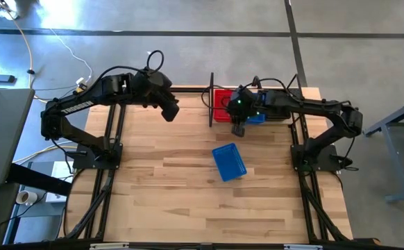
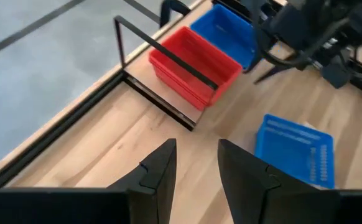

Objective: Stack baskets on shelf by color
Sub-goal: Stack the blue basket on the stacked blue baskets on the shelf

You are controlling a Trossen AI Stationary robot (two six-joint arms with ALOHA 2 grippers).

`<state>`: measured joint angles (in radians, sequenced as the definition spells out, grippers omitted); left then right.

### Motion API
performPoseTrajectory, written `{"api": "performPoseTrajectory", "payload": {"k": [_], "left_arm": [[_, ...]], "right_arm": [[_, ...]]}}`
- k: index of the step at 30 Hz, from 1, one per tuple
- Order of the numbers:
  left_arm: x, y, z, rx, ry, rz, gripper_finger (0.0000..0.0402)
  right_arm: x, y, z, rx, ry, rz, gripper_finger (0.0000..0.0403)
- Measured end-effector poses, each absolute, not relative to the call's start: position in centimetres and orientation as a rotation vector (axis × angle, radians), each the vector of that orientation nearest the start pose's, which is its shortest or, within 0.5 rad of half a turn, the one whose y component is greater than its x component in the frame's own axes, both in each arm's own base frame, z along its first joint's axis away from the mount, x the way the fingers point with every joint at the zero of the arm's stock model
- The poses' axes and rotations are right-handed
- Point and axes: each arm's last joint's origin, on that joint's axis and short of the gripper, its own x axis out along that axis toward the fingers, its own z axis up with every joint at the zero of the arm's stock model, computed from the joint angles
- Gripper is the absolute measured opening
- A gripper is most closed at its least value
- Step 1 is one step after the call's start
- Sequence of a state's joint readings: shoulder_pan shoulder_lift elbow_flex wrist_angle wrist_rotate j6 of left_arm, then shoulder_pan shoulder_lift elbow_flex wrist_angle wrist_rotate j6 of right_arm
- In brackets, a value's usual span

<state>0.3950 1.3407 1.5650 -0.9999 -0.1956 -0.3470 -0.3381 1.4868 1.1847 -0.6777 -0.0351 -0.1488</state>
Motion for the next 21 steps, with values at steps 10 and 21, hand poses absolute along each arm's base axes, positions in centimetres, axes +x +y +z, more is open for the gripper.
{"api": "performPoseTrajectory", "payload": {"k": [10, 21], "left_arm": [[22.6, 9.9, 40.0, -0.423, 0.785, 0.655, 0.0107], [22.4, 9.7, 39.7, -0.395, 0.834, 0.63, 0.0107]], "right_arm": [[29.3, -3.2, 26.8, 0.12, 1.059, 0.041, 0.0085], [28.8, 4.2, 26.5, 0.047, 1.126, 0.199, 0.0085]]}}
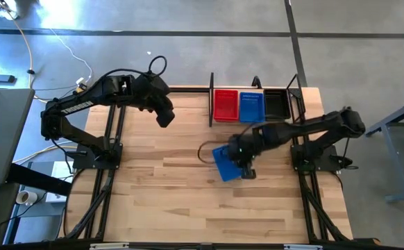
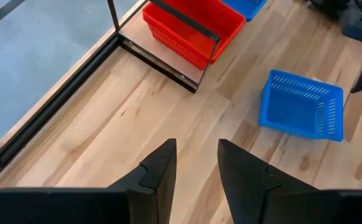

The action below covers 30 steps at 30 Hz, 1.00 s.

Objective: Stack baskets on shelf by color
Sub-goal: Stack the blue basket on the stacked blue baskets on the shelf

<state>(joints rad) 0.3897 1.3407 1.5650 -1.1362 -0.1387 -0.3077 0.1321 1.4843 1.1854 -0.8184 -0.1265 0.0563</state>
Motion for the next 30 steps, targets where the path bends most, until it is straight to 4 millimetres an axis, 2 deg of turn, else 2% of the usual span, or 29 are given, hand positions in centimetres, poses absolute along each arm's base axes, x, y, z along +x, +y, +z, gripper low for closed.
{"api": "performPoseTrajectory", "payload": {"k": [5, 10, 17, 24, 30], "left_arm": [[22.4, 9.7, 39.7, -0.388, 0.836, 0.626, 0.0107], [22.4, 9.7, 39.7, -0.382, 0.839, 0.624, 0.0107], [22.4, 9.7, 39.7, -0.366, 0.844, 0.616, 0.0107], [22.4, 9.7, 39.7, -0.365, 0.844, 0.617, 0.0107], [22.4, 9.7, 39.7, -0.365, 0.844, 0.617, 0.0107]], "right_arm": [[28.6, 6.5, 26.3, 0.016, 1.129, 0.205, 0.0085], [28.7, 7.7, 25.9, 0.049, 1.143, 0.202, 0.0085], [29.6, 9.0, 23.3, 0.026, 1.233, 0.207, 0.0085], [30.4, 9.8, 21.1, -0.031, 1.29, 0.165, 0.0085], [30.6, 9.8, 20.5, -0.034, 1.305, 0.157, 0.0085]]}}
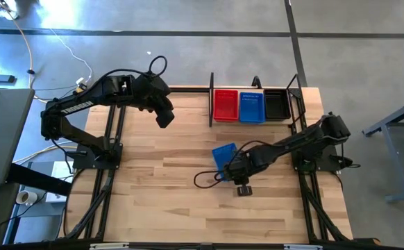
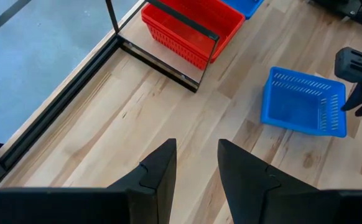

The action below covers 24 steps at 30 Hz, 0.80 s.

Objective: Stack baskets on shelf by color
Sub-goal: Stack the blue basket on the stacked blue baskets on the shelf

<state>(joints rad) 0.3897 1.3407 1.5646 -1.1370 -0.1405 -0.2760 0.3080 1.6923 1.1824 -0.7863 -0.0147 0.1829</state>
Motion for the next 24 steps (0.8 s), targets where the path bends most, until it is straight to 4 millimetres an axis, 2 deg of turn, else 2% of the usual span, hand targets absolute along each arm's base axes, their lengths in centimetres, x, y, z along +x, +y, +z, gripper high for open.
{"api": "performPoseTrajectory", "payload": {"k": [4, 11, 15, 17, 21, 24], "left_arm": [[22.4, 9.7, 39.7, -0.365, 0.845, 0.618, 0.0107], [22.4, 9.6, 39.7, -0.349, 0.85, 0.61, 0.0107], [22.4, 9.6, 39.7, -0.349, 0.851, 0.61, 0.0107], [22.4, 9.6, 39.7, -0.348, 0.851, 0.609, 0.0107], [22.4, 9.6, 39.7, -0.349, 0.852, 0.61, 0.0107], [22.4, 9.6, 39.7, -0.349, 0.852, 0.61, 0.0107]], "right_arm": [[30.7, 9.8, 20.3, -0.043, 1.308, 0.152, 0.0085], [31.4, 10.1, 18.0, -0.042, 1.38, 0.155, 0.0085], [31.5, 10.1, 17.4, -0.045, 1.401, 0.15, 0.0081], [31.5, 10.1, 17.4, -0.045, 1.401, 0.15, 0.0067], [31.5, 10.1, 17.5, -0.035, 1.4, 0.148, 0.0011], [31.5, 10.1, 17.5, 0.001, 1.403, 0.113, 0.0012]]}}
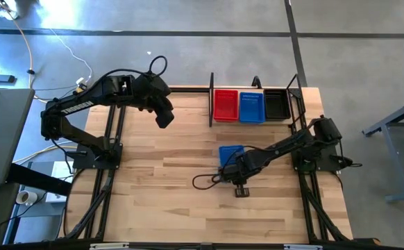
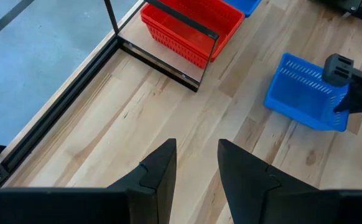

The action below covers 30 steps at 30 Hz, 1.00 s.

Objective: Stack baskets on shelf by color
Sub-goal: Stack the blue basket on the stacked blue baskets on the shelf

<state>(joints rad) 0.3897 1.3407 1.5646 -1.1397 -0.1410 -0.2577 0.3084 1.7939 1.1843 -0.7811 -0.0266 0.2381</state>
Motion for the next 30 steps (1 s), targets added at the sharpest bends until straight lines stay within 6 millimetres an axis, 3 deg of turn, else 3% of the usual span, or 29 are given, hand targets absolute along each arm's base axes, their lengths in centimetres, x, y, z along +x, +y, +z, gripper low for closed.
{"api": "performPoseTrajectory", "payload": {"k": [6, 17, 30], "left_arm": [[22.4, 9.6, 39.7, -0.344, 0.854, 0.607, 0.0107], [22.4, 9.6, 39.7, -0.342, 0.854, 0.606, 0.0107], [22.4, 9.6, 39.7, -0.342, 0.854, 0.606, 0.0107]], "right_arm": [[31.0, 10.5, 18.7, 0.026, 1.359, 0.045, 0.0002], [29.2, 9.5, 23.5, 0.021, 1.163, -0.149, 0.0], [24.0, 6.5, 28.8, -0.163, 1.064, -0.382, 0.0]]}}
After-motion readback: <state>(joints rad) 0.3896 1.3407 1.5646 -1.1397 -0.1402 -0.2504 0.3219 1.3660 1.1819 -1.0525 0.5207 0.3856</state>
